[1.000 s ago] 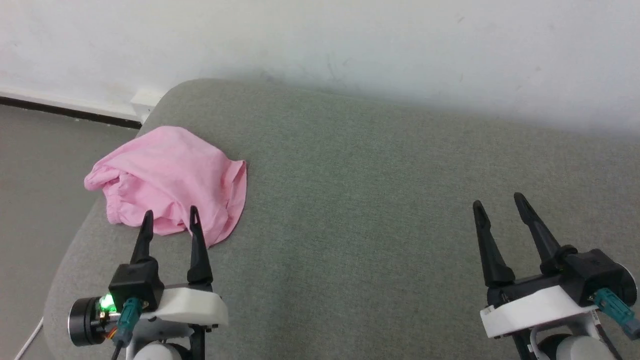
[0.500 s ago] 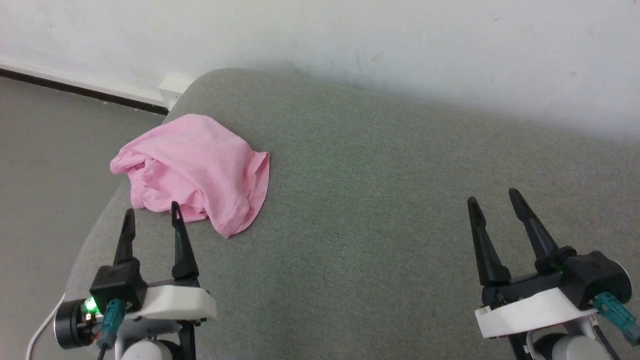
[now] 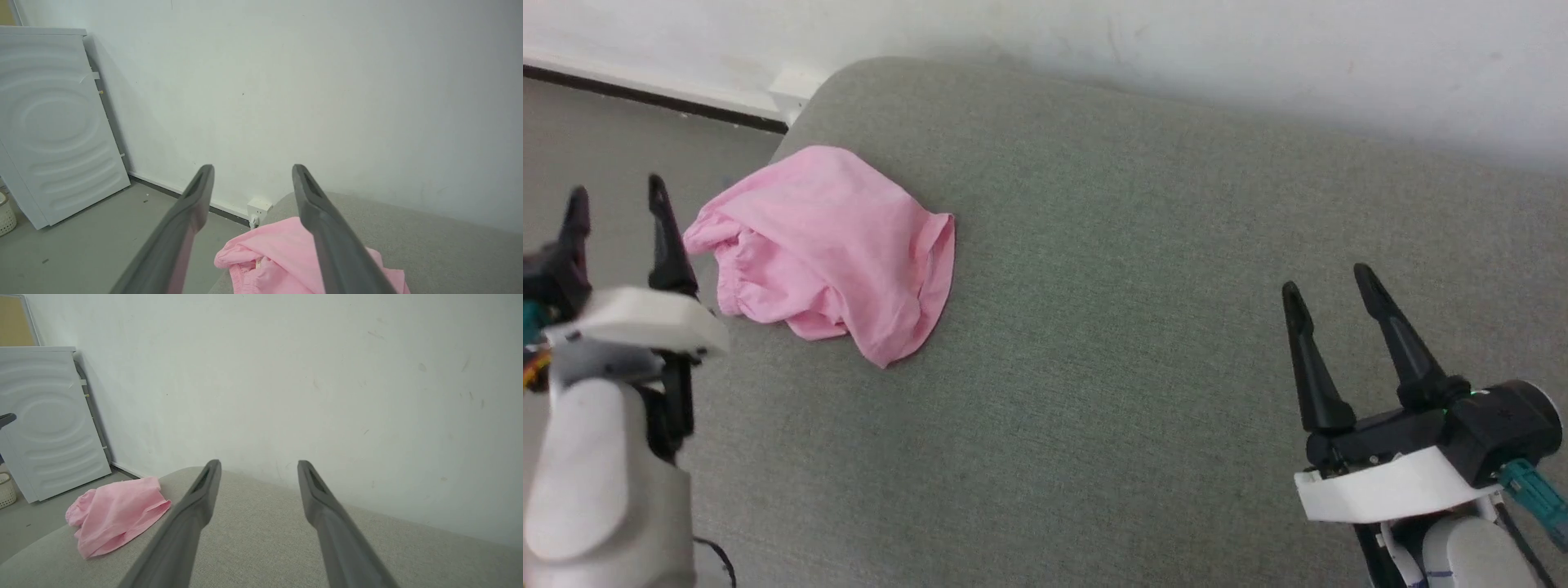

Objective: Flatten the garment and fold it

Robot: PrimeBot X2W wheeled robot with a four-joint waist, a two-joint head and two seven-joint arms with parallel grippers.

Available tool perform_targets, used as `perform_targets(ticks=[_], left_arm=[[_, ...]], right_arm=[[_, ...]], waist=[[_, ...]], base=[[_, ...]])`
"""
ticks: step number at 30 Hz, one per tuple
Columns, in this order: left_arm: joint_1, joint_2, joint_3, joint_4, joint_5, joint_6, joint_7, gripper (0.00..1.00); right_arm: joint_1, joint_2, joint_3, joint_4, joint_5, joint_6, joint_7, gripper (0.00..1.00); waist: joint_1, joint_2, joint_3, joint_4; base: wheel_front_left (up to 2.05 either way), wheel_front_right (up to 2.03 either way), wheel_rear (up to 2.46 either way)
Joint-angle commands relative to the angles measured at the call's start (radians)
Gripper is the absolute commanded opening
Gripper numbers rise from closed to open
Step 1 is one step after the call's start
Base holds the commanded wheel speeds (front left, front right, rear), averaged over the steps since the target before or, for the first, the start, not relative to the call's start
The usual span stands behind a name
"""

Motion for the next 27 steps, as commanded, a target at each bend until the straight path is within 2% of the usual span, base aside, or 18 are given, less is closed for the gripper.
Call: perform_targets(ticks=[1, 7, 8, 11, 15, 22, 25, 27], left_arm=[[-0.070, 0.028, 0.003, 0.043, -0.021, -0.027, 0.025, 1.00], [-0.284, 0.135, -0.031, 0.204, -0.076, -0.131, 0.208, 1.00], [-0.284, 0.135, -0.031, 0.204, -0.076, -0.131, 0.208, 1.00], [-0.364, 0.190, -0.083, 0.264, -0.095, -0.156, 0.319, 1.00], [-0.445, 0.250, -0.199, 0.321, -0.179, -0.167, 0.500, 1.00], [-0.507, 0.398, -0.433, 0.335, -0.442, -0.176, 0.817, 1.00], [-0.522, 0.458, -0.521, 0.336, -0.541, -0.179, 0.909, 1.00], [-0.520, 0.464, -0.579, 0.339, -0.581, -0.180, 0.946, 1.00]], right_arm=[[-0.024, -0.006, -0.002, -0.012, -0.003, -0.001, -0.012, 1.00], [-0.073, -0.022, 0.005, -0.031, -0.004, -0.001, -0.024, 1.00], [-0.073, -0.022, 0.005, -0.031, -0.004, -0.001, -0.024, 1.00], [-0.092, -0.030, 0.013, -0.039, -0.007, -0.001, -0.030, 1.00], [-0.121, -0.041, 0.027, -0.048, -0.011, -0.001, -0.039, 1.00], [-0.177, -0.049, 0.041, -0.066, -0.008, -0.001, -0.053, 1.00], [-0.194, -0.049, 0.042, -0.074, -0.006, -0.001, -0.060, 1.00], [-0.198, -0.050, 0.037, -0.076, -0.005, -0.001, -0.062, 1.00]], waist=[[-0.0002, 0.0000, 0.056, -0.013], [-0.0002, 0.0000, 0.138, -0.040], [-0.0002, 0.0000, 0.138, -0.040], [-0.0002, 0.0000, 0.179, -0.057], [-0.0002, 0.0000, 0.234, -0.082], [-0.0002, 0.0000, 0.321, -0.130], [-0.0002, 0.0000, 0.353, -0.144], [-0.0002, 0.0000, 0.365, -0.145]], base=[[0.00, 0.00, 0.00], [0.00, 0.00, 0.00], [0.00, 0.00, 0.00], [0.00, 0.00, 0.00], [0.00, 0.00, 0.00], [0.00, 0.00, 0.00], [0.00, 0.00, 0.00], [0.00, 0.00, 0.00]])
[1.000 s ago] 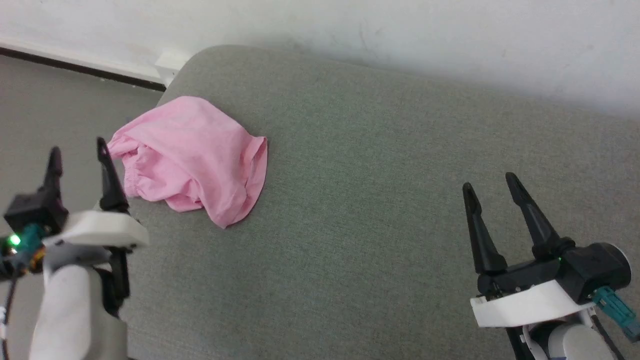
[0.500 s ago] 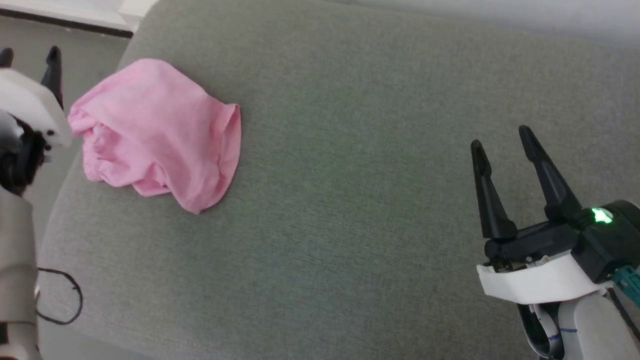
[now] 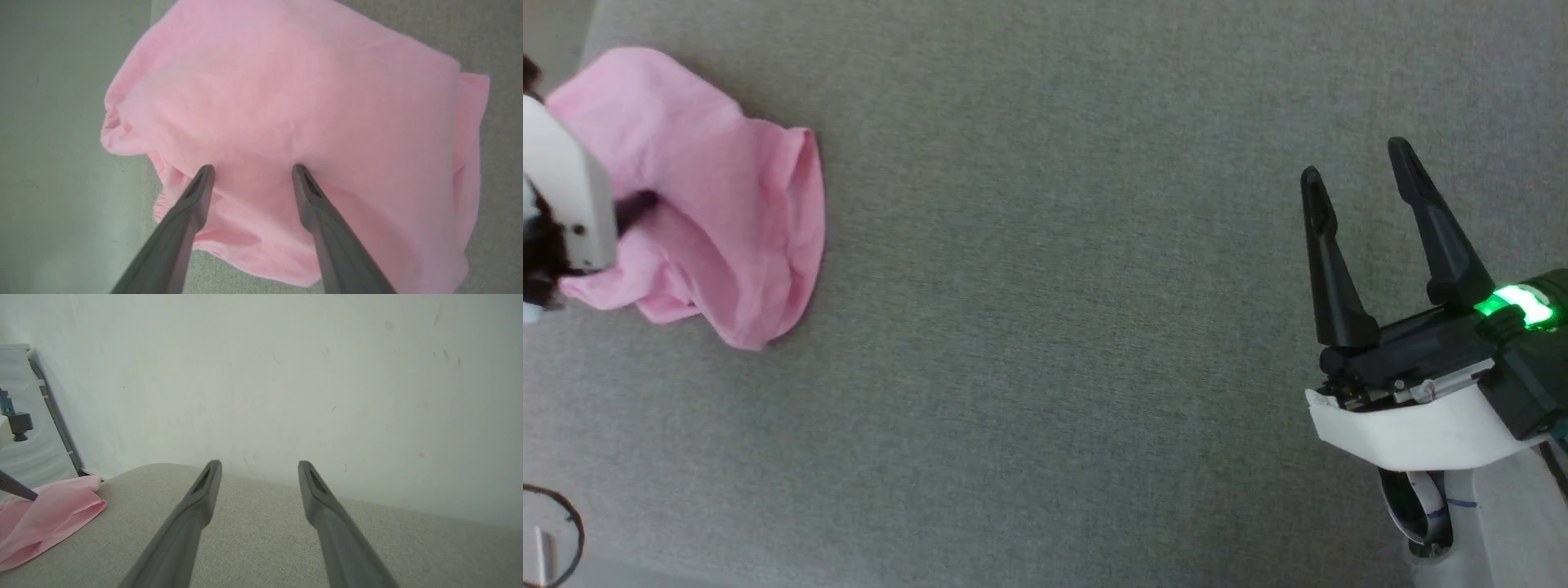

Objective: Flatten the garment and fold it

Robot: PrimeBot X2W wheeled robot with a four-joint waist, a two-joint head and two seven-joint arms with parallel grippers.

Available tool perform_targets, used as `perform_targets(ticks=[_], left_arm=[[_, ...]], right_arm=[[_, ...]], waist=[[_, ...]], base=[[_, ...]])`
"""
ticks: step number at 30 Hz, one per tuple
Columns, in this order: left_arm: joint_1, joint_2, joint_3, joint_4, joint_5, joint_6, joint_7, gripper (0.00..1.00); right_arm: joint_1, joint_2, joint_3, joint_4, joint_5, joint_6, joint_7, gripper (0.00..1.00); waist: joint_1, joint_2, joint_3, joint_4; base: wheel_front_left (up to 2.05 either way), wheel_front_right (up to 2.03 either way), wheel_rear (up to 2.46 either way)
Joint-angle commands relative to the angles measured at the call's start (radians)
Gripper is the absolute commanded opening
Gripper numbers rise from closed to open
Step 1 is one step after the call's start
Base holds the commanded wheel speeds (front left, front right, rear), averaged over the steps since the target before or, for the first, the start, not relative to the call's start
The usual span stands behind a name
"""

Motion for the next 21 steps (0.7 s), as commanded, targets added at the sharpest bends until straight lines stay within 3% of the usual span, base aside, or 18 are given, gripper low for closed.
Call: perform_targets(ticks=[1, 11, 12, 21], left_arm=[[-0.011, -0.010, -0.017, 0.005, -0.010, -0.007, 0.008, 1.00], [0.010, -0.057, -0.183, 0.056, -0.008, -0.007, 0.033, 1.00], [0.006, -0.056, -0.192, 0.060, -0.012, -0.007, 0.031, 0.00], [-0.053, 0.053, -0.198, 0.006, -0.048, -0.007, -0.093, 0.00]], right_arm=[[-0.011, -0.005, 0.001, -0.003, 0.001, -0.001, -0.005, 1.00], [-0.021, -0.012, 0.024, 0.011, -0.025, -0.001, -0.005, 1.00], [-0.019, -0.012, 0.024, 0.012, -0.025, -0.001, -0.005, 1.00], [0.030, 0.008, 0.014, 0.030, -0.019, -0.001, -0.005, 1.00]], waist=[[-0.0002, 0.0000, 0.036, -0.027], [-0.0002, 0.0000, 0.025, -0.033], [-0.0002, 0.0000, 0.020, -0.031], [-0.0002, 0.0000, -0.093, -0.020]], base=[[0.00, 0.00, 0.00], [0.00, 0.00, 0.00], [0.00, 0.00, 0.00], [0.00, 0.00, 0.00]])
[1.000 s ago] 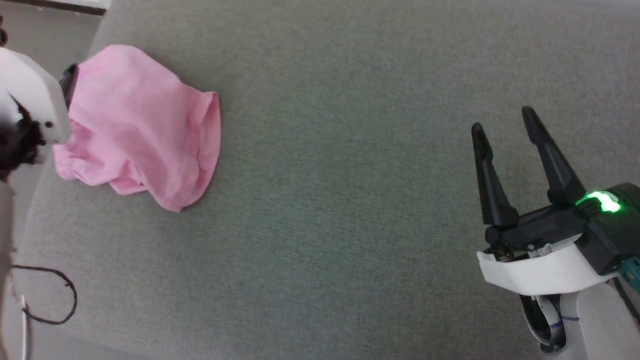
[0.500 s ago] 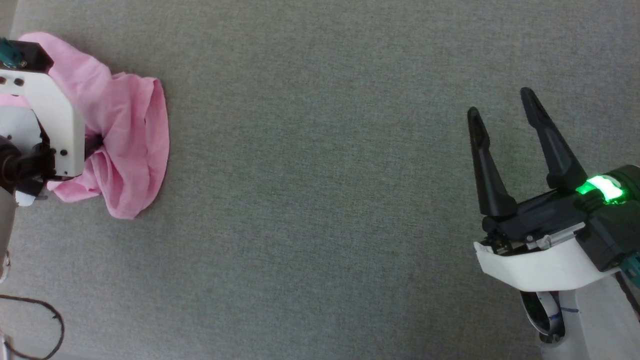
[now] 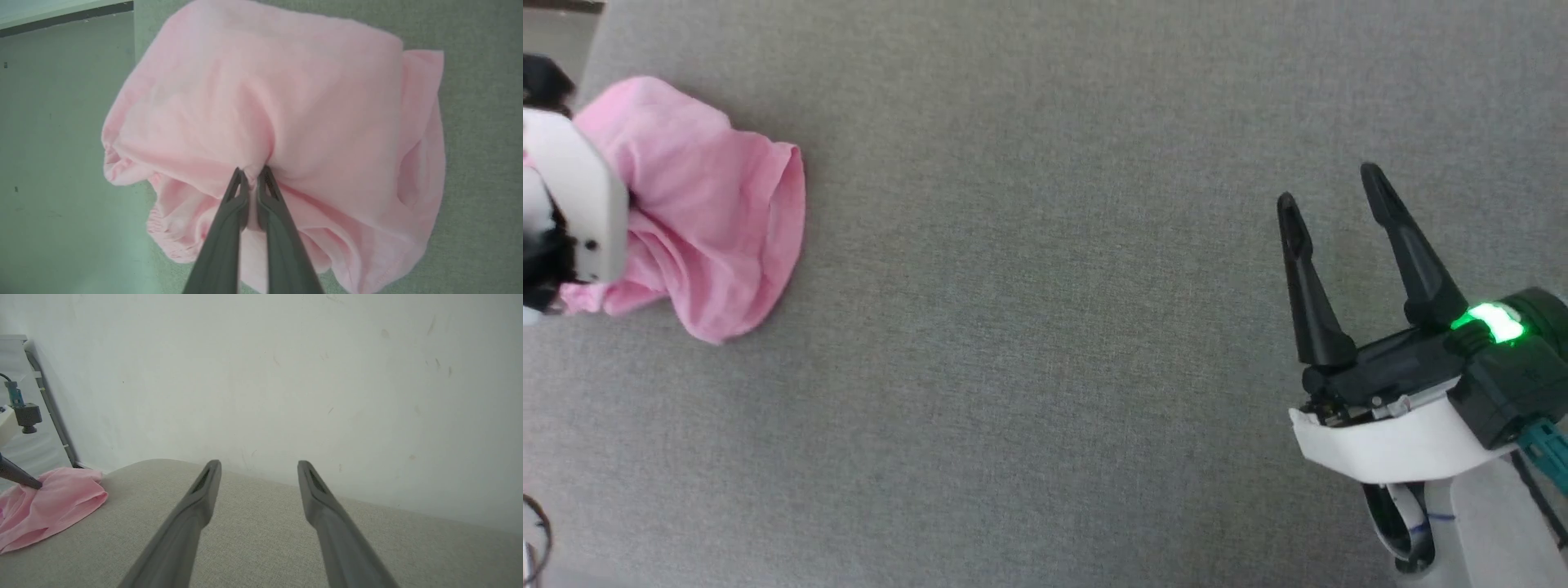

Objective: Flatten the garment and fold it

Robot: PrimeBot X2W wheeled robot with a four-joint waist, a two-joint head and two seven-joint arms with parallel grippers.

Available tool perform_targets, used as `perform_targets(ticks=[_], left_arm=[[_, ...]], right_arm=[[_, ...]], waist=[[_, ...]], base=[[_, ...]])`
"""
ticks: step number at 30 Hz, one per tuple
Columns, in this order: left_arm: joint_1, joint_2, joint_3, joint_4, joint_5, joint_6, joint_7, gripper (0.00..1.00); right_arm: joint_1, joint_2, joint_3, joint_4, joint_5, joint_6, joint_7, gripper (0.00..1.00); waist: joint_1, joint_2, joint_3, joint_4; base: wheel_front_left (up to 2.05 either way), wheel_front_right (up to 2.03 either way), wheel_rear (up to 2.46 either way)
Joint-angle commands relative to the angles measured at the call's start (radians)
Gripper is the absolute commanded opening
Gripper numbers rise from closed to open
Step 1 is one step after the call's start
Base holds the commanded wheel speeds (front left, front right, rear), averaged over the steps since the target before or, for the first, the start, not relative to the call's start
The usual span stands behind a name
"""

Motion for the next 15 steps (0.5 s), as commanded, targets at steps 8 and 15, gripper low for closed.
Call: perform_targets(ticks=[8, 15], left_arm=[[-0.103, 0.073, -0.067, -0.183, 0.010, -0.006, -0.079, 0.00], [-0.196, 0.038, -0.164, -0.359, -0.005, -0.006, -0.110, 0.00]], right_arm=[[0.066, 0.022, -0.013, 0.015, 0.005, -0.001, -0.005, 1.00], [0.086, 0.037, -0.013, 0.015, 0.009, -0.001, -0.005, 1.00]], waist=[[0.0000, -0.0001, -0.161, 0.005], [0.0000, -0.0001, -0.209, -0.062]], base=[[0.00, 0.00, 0.00], [0.00, 0.00, 0.00]])
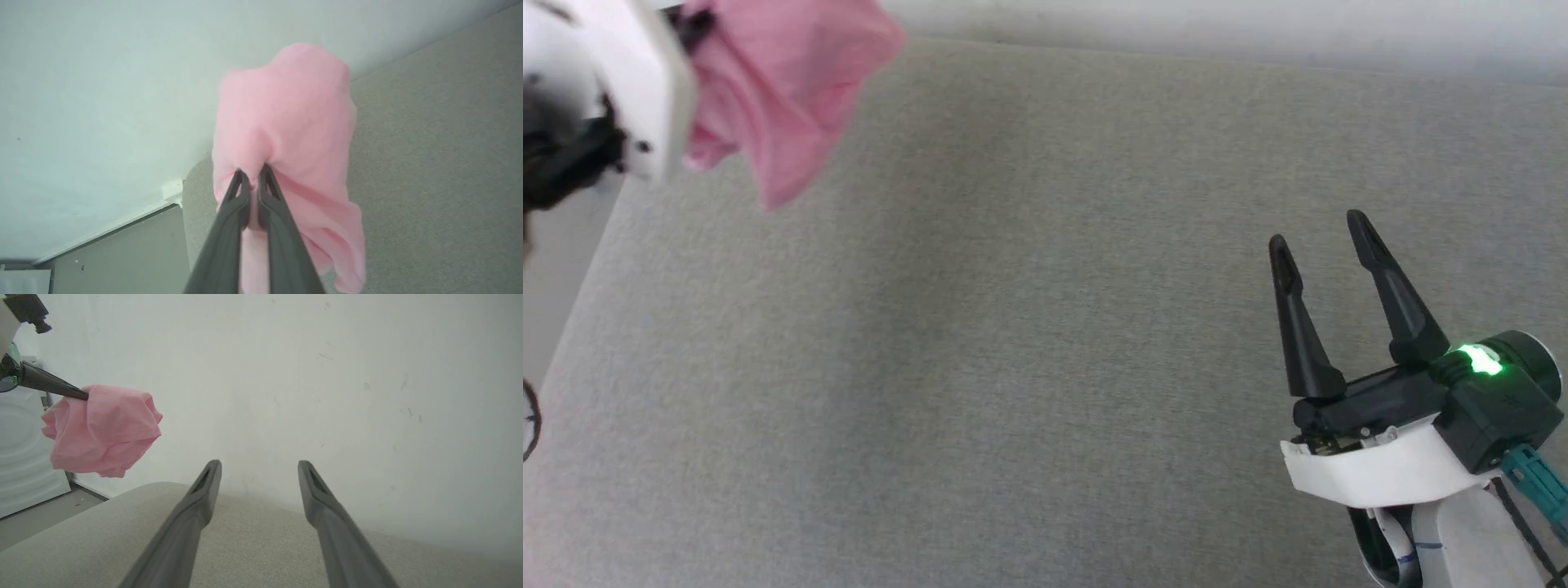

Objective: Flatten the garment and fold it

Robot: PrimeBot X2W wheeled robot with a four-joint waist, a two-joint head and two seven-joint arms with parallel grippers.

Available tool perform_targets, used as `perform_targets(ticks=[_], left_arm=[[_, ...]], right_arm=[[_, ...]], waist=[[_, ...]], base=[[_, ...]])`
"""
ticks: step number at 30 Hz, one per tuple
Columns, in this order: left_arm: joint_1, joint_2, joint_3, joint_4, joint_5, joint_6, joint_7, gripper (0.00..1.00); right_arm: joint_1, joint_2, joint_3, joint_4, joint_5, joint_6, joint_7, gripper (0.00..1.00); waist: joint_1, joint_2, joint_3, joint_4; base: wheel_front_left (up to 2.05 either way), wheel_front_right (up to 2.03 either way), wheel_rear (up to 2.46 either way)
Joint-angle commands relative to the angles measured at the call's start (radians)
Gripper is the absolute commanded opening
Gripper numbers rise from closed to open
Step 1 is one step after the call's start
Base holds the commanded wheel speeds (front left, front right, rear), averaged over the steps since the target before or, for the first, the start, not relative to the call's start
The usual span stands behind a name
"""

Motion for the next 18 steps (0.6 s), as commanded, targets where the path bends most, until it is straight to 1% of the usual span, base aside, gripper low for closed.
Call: perform_targets(ticks=[1, 6, 10, 12, 15, 18], left_arm=[[-0.018, -0.030, -0.026, -0.023, -0.009, -0.006, -0.005, 0.00], [-0.043, -0.113, -0.130, -0.085, -0.031, -0.006, -0.023, 0.00], [-0.019, -0.220, -0.217, -0.063, -0.057, -0.006, -0.070, 0.00], [0.008, -0.262, -0.271, -0.041, -0.073, -0.006, -0.097, 0.00], [0.052, -0.306, -0.372, 0.001, -0.097, -0.006, -0.121, 0.00], [0.102, -0.331, -0.463, 0.047, -0.121, -0.006, -0.135, 0.00]], right_arm=[[0.010, 0.002, 0.001, 0.000, 0.005, -0.001, -0.005, 1.00], [0.017, 0.007, 0.003, 0.000, 0.010, -0.001, -0.005, 1.00], [0.019, 0.008, 0.002, 0.000, 0.018, -0.001, -0.005, 1.00], [0.016, 0.008, 0.004, -0.002, 0.026, -0.001, -0.005, 1.00], [0.017, 0.008, -0.010, -0.006, 0.040, -0.001, -0.005, 1.00], [0.020, 0.008, -0.013, -0.004, 0.046, -0.001, -0.005, 1.00]], waist=[[0.0004, 0.0000, -0.028, -0.059], [0.0004, 0.0000, -0.027, -0.146], [0.0004, 0.0000, -0.016, -0.214], [0.0004, 0.0000, -0.012, -0.251], [0.0004, 0.0000, -0.004, -0.292], [0.0004, 0.0000, 0.001, -0.321]], base=[[0.00, 0.00, 0.00], [0.00, 0.00, 0.00], [0.00, 0.00, 0.00], [0.00, 0.00, 0.00], [0.00, 0.00, 0.00], [0.00, 0.00, 0.00]])
